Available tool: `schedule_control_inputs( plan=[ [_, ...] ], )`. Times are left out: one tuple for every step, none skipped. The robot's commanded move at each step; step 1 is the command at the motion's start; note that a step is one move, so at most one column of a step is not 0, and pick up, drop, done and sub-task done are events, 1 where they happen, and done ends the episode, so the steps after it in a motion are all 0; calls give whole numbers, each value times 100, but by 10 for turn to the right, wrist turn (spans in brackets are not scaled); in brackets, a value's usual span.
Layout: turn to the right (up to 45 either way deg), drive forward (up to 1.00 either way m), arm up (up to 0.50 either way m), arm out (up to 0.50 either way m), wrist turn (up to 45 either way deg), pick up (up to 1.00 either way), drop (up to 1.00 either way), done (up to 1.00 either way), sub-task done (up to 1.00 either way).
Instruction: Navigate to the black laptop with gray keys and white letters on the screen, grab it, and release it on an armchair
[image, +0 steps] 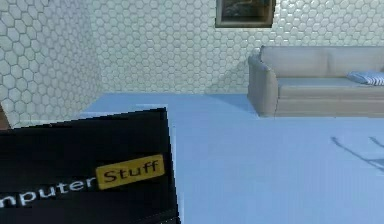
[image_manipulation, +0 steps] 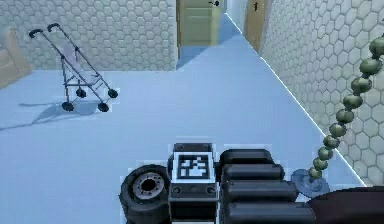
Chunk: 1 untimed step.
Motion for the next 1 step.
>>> schedule_control_inputs(
  plan=[
    [450, 0, 0, 0, 0, 0, 0, 0, 0]
  ],
)
